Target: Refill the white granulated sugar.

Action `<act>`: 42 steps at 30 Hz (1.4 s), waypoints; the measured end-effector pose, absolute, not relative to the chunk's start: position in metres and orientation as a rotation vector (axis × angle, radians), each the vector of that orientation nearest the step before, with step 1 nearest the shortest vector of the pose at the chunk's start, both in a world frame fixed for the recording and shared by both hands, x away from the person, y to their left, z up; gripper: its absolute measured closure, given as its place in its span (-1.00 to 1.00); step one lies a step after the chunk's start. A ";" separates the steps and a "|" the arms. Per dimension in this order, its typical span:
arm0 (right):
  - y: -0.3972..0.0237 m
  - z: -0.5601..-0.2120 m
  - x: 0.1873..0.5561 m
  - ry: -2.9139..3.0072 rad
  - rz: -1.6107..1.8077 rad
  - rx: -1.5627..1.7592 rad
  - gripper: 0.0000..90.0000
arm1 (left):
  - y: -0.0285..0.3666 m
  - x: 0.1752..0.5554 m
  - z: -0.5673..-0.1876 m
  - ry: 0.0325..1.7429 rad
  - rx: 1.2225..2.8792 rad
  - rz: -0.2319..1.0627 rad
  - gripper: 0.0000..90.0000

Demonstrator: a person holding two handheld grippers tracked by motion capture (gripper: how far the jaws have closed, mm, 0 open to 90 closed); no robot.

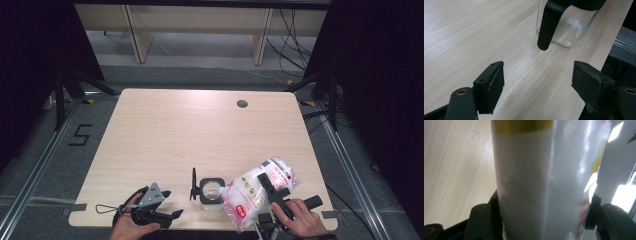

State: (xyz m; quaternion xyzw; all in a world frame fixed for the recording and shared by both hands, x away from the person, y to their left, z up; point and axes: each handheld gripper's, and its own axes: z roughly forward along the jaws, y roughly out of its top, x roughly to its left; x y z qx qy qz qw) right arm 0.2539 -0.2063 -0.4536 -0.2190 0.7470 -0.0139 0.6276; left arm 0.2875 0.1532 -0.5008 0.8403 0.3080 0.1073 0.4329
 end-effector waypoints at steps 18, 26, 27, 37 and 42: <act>-0.204 -0.450 0.253 1.690 -0.054 -0.527 -0.08 | 0.153 0.288 -0.501 0.755 2.085 0.276 -0.43; -0.204 -0.450 0.253 1.692 -0.047 -0.531 -0.07 | 0.154 0.288 -0.500 0.752 2.088 0.273 -0.43; -0.204 -0.450 0.253 1.692 -0.047 -0.531 -0.07 | 0.154 0.288 -0.500 0.752 2.088 0.273 -0.43; -0.207 -0.452 0.253 1.712 -0.010 -0.487 -0.07 | 0.154 0.288 -0.500 0.745 2.088 0.274 -0.43; -0.207 -0.450 0.255 1.704 -0.012 -0.505 -0.06 | 0.153 0.288 -0.501 0.745 2.088 0.274 -0.43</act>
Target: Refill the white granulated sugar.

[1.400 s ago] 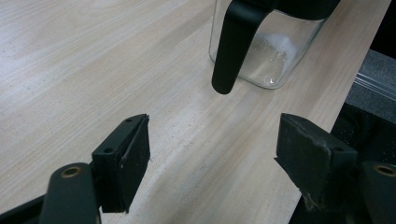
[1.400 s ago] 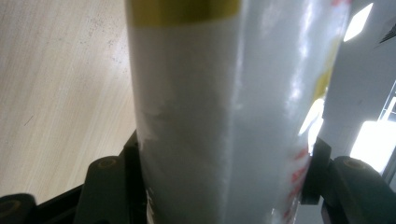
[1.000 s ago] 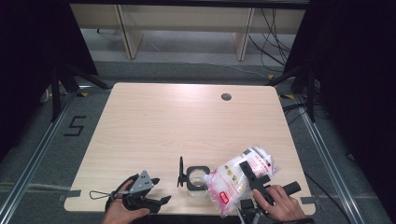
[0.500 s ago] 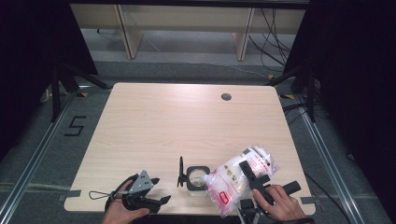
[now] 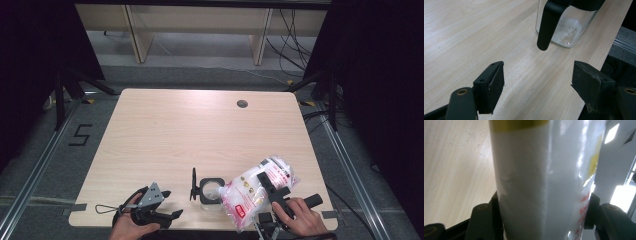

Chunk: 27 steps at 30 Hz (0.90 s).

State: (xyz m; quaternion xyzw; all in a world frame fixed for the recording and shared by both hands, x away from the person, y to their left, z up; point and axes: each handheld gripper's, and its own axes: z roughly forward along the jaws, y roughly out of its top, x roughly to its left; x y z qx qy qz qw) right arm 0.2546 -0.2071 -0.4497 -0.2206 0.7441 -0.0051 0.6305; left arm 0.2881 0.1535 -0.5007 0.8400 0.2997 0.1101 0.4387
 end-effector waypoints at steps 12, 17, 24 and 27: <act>-0.206 -0.449 0.254 1.698 -0.024 -0.516 -0.06 | 0.153 0.288 -0.501 0.755 2.083 0.269 -0.43; -0.207 -0.448 0.254 1.692 -0.033 -0.522 -0.06 | 0.153 0.287 -0.501 0.771 2.084 0.262 -0.43; -0.206 -0.447 0.252 1.684 -0.039 -0.519 -0.06 | 0.153 0.287 -0.501 0.775 2.076 0.263 -0.43; -0.206 -0.448 0.251 1.683 -0.045 -0.512 -0.06 | 0.152 0.287 -0.501 0.774 2.077 0.263 -0.43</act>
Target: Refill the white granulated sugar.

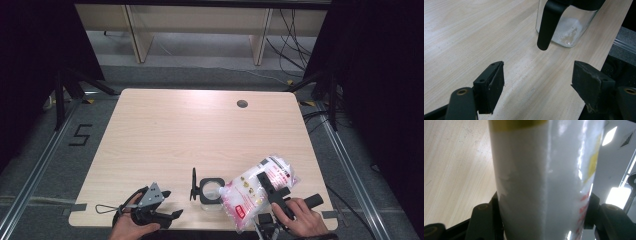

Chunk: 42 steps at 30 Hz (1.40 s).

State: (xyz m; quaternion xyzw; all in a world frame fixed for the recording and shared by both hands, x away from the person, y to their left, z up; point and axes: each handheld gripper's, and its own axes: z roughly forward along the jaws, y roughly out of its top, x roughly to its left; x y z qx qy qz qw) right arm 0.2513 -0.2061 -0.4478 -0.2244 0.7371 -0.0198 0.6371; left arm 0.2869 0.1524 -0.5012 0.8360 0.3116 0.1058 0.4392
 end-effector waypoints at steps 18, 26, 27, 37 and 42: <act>-0.207 -0.447 0.252 1.687 -0.033 -0.516 -0.06 | 0.154 0.288 -0.500 0.761 2.087 0.273 -0.43; -0.207 -0.446 0.253 1.687 -0.029 -0.528 -0.05 | 0.154 0.287 -0.500 0.771 2.092 0.271 -0.43; -0.207 -0.446 0.252 1.691 -0.032 -0.523 -0.05 | 0.153 0.287 -0.500 0.773 2.085 0.264 -0.43; -0.208 -0.447 0.252 1.693 -0.020 -0.503 -0.05 | 0.153 0.287 -0.501 0.773 2.073 0.264 -0.43; -0.207 -0.446 0.250 1.689 -0.028 -0.506 -0.05 | 0.152 0.287 -0.502 0.771 2.075 0.265 -0.43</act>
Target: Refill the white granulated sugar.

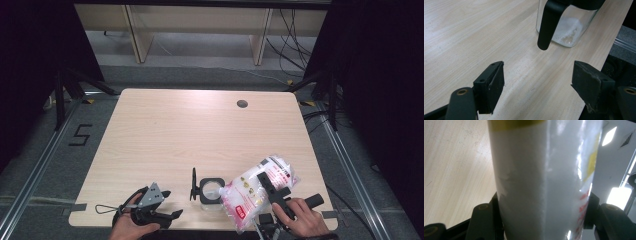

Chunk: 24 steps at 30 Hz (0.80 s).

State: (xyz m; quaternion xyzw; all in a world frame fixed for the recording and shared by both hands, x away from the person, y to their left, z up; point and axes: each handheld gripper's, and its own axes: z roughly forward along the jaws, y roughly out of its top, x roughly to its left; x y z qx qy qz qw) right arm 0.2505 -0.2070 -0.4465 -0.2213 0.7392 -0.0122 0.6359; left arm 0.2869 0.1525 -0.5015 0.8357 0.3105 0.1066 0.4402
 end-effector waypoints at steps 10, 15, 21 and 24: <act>-0.206 -0.446 0.250 1.684 -0.036 -0.512 -0.05 | 0.152 0.287 -0.501 0.771 2.083 0.270 -0.43; -0.207 -0.446 0.249 1.683 -0.039 -0.512 -0.05 | 0.153 0.287 -0.501 0.773 2.080 0.271 -0.43; -0.207 -0.444 0.250 1.672 -0.045 -0.534 -0.05 | 0.154 0.288 -0.501 0.752 2.111 0.279 -0.43; -0.207 -0.444 0.250 1.672 -0.045 -0.533 -0.05 | 0.155 0.289 -0.500 0.727 2.122 0.291 -0.43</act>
